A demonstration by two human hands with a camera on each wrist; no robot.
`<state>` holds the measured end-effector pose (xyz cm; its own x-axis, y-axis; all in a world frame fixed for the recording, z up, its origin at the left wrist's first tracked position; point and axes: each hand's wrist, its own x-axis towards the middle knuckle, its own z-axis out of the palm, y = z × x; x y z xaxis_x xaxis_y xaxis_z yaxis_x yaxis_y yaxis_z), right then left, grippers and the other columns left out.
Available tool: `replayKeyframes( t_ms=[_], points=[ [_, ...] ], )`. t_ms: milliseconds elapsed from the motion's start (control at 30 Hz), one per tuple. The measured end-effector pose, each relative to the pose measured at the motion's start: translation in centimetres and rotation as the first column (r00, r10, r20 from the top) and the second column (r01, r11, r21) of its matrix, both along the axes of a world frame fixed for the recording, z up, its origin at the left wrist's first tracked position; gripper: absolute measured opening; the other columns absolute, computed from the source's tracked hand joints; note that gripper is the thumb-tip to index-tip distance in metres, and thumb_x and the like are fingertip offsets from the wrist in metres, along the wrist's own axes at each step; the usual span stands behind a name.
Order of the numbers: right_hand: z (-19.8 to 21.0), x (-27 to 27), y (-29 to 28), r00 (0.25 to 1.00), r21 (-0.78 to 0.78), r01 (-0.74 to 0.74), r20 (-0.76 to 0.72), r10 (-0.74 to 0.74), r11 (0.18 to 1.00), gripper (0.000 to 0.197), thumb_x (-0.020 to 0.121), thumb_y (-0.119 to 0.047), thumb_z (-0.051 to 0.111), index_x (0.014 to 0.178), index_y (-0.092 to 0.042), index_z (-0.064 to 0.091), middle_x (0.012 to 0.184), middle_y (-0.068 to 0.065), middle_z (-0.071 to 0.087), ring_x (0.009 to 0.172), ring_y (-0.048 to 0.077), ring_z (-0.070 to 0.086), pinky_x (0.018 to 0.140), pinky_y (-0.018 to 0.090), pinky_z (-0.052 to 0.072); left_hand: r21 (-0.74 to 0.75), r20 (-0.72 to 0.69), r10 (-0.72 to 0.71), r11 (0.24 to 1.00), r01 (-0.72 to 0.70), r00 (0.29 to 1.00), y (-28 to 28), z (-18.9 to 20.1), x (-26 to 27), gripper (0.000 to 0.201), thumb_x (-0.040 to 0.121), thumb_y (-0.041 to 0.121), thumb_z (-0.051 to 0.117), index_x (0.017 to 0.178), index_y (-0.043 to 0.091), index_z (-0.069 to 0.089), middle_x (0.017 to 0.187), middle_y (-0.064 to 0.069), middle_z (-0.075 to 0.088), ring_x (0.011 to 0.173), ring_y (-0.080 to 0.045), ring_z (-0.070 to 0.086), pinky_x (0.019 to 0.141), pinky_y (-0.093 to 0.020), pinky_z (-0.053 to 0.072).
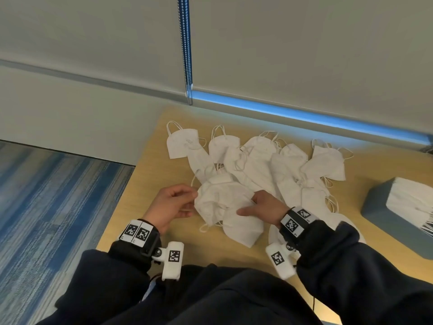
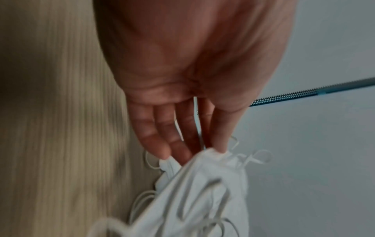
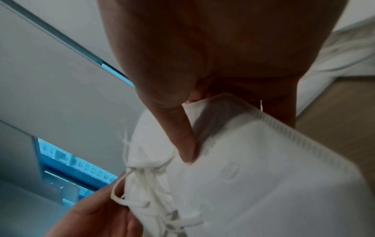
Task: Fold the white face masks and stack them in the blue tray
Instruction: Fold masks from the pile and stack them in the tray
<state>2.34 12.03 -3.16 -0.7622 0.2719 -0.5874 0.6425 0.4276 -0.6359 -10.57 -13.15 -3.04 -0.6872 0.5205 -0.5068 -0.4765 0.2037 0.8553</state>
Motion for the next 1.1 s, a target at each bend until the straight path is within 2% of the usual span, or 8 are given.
replayKeyframes(
  t_ms=[100, 200, 367, 467, 633, 767, 967, 1100],
  points=[
    [-0.6, 1.5, 1.6, 0.997, 0.067, 0.032, 0.064, -0.036, 0.997, 0.049, 0.067, -0.046, 0.084, 0.084, -0.005, 0.063, 0.083, 0.011, 0.066, 0.081, 0.027, 0.064, 0.072, 0.038, 0.048, -0.153, -0.126, 0.0, 0.988, -0.019, 0.992, -0.5, -1.2, -0.6, 0.01, 0.093, 0.013, 0.071, 0.087, 0.017, 0.078, 0.094, -0.009, 0.076, 0.089, -0.025, 0.068, 0.077, -0.037, 0.056],
    [-0.4, 2.8, 2.4, 0.993, -0.015, 0.106, 0.044, -0.105, 0.994, 0.04, 0.076, -0.02, 0.086, 0.109, -0.014, 0.064, 0.104, 0.005, 0.07, 0.101, 0.026, 0.066, 0.092, 0.04, 0.052, -0.249, -0.186, 0.062, 0.962, -0.108, 0.981, -0.9, -2.0, -1.4, 0.012, 0.09, 0.032, 0.068, 0.086, 0.025, 0.076, 0.097, -0.008, 0.076, 0.093, -0.027, 0.069, 0.088, -0.05, 0.056],
    [-0.1, 3.9, 2.9, 0.961, 0.003, 0.276, 0.01, -0.276, 0.961, 0.112, 0.066, -0.014, 0.093, 0.155, -0.023, 0.026, 0.137, 0.005, 0.05, 0.126, 0.029, 0.053, 0.107, 0.044, 0.046, -0.184, -0.136, 0.216, 0.953, -0.239, 0.967, -0.7, -1.5, -1.7, 0.008, 0.094, 0.023, 0.07, 0.096, 0.016, 0.07, 0.107, -0.016, 0.073, 0.091, -0.037, 0.074, 0.076, -0.054, 0.063],
    [1.3, 4.6, 2.9, 0.918, 0.013, 0.388, -0.099, -0.385, 0.922, 0.094, 0.072, -0.019, 0.091, 0.15, -0.019, 0.038, 0.131, 0.004, 0.056, 0.119, 0.03, 0.059, 0.098, 0.042, 0.05, -0.196, -0.095, 0.203, 0.956, -0.218, 0.975, -0.1, -1.6, -1.1, 0.035, 0.083, 0.023, 0.084, 0.11, 0.02, 0.061, 0.116, -0.009, 0.067, 0.096, -0.032, 0.073, 0.075, -0.054, 0.063],
    [4.1, 5.6, 2.1, 0.692, -0.463, 0.545, -0.222, -0.686, 0.699, 0.016, 0.085, -0.001, 0.074, 0.099, -0.009, 0.075, 0.096, 0.004, 0.078, 0.102, 0.036, 0.069, 0.084, 0.037, 0.052, -0.149, -0.06, 0.182, 0.971, -0.189, 0.982, 0.4, -1.3, -0.4, 0.064, 0.078, -0.003, 0.082, 0.127, 0.024, 0.05, 0.126, -0.009, 0.063, 0.106, -0.026, 0.066, 0.085, -0.056, 0.06],
    [5.8, 5.6, 1.1, 0.543, -0.562, 0.533, -0.345, -0.765, 0.632, 0.027, 0.083, 0.01, 0.069, 0.083, -0.016, 0.075, 0.117, -0.012, 0.068, 0.11, 0.011, 0.062, 0.091, 0.029, 0.046, -0.035, -0.044, 0.242, 0.969, -0.244, 0.969, 0.9, 0.4, -0.5, 0.073, 0.08, -0.001, 0.081, 0.138, 0.025, 0.046, 0.117, -0.015, 0.065, 0.105, -0.031, 0.069, 0.086, -0.053, 0.06],
    [6.6, 4.8, -0.8, 0.551, -0.848, 0.393, -0.092, -0.83, 0.356, 0.028, 0.092, 0.014, 0.05, 0.093, -0.001, 0.073, 0.098, 0.017, 0.074, 0.097, 0.034, 0.074, 0.085, 0.045, 0.061, 0.03, -0.003, 0.17, 0.985, -0.17, 0.985, 2.5, 1.9, 1.8, 0.043, 0.083, 0.003, 0.079, 0.114, 0.022, 0.056, 0.119, -0.021, 0.067, 0.103, -0.034, 0.071, 0.081, -0.048, 0.06],
    [5.8, 4.5, -1.7, 0.573, -0.815, 0.339, -0.218, -0.79, 0.47, 0.036, 0.097, 0.0, 0.038, 0.109, 0.009, 0.07, 0.131, 0.015, 0.068, 0.127, 0.028, 0.061, 0.11, 0.043, 0.043, -0.027, -0.083, 0.131, 0.991, -0.134, 0.988, 2.9, 1.3, 3.2, 0.019, 0.086, 0.006, 0.076, 0.089, 0.021, 0.066, 0.118, -0.032, 0.063, 0.104, -0.042, 0.069, 0.079, -0.048, 0.059]
  ],
)
